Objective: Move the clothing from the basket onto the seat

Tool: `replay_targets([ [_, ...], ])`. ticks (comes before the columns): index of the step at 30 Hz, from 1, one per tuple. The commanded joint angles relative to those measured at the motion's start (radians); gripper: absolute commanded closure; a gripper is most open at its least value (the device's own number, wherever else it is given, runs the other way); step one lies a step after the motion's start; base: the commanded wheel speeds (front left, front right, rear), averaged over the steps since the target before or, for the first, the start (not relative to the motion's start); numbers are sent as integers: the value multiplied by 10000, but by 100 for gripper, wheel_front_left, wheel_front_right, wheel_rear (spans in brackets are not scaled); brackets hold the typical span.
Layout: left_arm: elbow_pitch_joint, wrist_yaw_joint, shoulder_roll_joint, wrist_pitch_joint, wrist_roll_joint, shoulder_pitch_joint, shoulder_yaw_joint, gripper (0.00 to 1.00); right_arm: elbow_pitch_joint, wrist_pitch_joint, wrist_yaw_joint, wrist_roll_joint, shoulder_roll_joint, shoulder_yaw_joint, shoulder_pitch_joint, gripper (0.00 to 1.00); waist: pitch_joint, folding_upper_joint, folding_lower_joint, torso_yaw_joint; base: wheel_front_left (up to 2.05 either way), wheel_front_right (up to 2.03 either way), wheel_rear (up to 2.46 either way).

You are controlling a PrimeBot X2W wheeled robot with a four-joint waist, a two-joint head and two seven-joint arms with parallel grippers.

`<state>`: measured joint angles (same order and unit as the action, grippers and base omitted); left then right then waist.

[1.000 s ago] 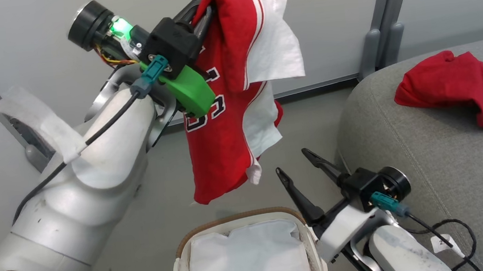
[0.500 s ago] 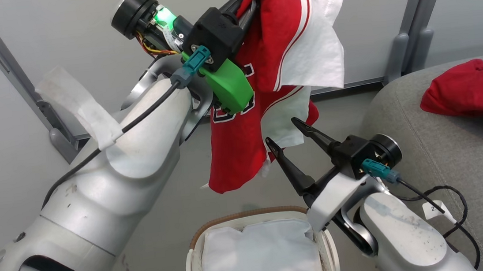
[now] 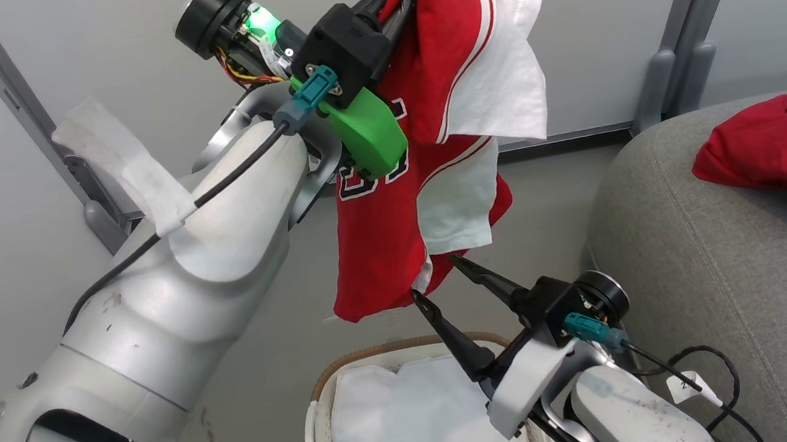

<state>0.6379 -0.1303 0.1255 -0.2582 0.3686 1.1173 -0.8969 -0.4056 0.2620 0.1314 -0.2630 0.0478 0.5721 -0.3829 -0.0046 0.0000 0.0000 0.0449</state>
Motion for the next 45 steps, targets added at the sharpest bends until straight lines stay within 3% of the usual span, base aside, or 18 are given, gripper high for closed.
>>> replay_targets([
  [1, -1, 68, 3, -70, 50, 183, 54, 100, -28, 46, -14, -47, 45, 8, 48, 0, 8, 0, 0, 0, 0, 0, 0],
  [16, -386, 49, -419, -72, 269, 220, -251, 100, -350, 46, -14, 193, 45, -995, -1424, 0, 89, 0, 0, 391, 0, 0, 0],
  [17, -392, 47, -423, -70, 288, 173, -254, 100, -325, 47, -14, 155, 43, -1024, -1463, 16, 94, 0, 0, 404, 0, 0, 0],
  [18, -384, 46, -408, -69, 312, 108, -259, 100, -329, 46, -14, 137, 45, -1038, -1494, 54, 98, 0, 0, 413, 0, 0, 0],
  [20, -343, 45, -355, -72, 333, -23, -244, 100, -312, 46, -14, 100, 46, -1030, -1529, 89, 106, 0, 0, 420, 0, 0, 0],
  [21, -325, 51, -330, -72, 338, -72, -226, 100, -305, 46, -14, 84, 45, -999, -1513, 100, 112, 0, 0, 418, 0, 0, 0],
  [30, -171, 99, 50, -76, 515, -661, 23, 100, -112, 47, -14, 27, 45, -1000, -1285, 100, 170, 0, 0, 223, 0, 0, 0],
  [40, -359, 77, 299, -78, 1100, -1881, 664, 100, 114, 47, -14, 153, 45, -1671, -1148, 100, 214, 0, 0, 19, 0, 0, 0],
  [41, -402, 54, 259, -76, 1326, -2180, 820, 87, 135, 47, -14, 166, 45, -1786, -1127, 100, 220, 0, 0, -4, 0, 0, 0],
  [43, -479, 22, 294, -76, 1550, -2607, 971, 70, 224, 47, -14, 209, 45, -2032, -1115, 100, 233, 0, 0, -41, 0, 0, 0],
  [44, -534, 16, 319, -76, 1600, -2764, 1028, 52, 261, 47, -14, 234, 45, -2146, -1123, 100, 239, 0, 0, -54, 0, 0, 0],
  [45, -603, 6, 350, -78, 1637, -2986, 1094, 13, 311, 47, -14, 281, 45, -2303, -1127, 100, 246, 0, 0, -68, 0, 0, 0],
])
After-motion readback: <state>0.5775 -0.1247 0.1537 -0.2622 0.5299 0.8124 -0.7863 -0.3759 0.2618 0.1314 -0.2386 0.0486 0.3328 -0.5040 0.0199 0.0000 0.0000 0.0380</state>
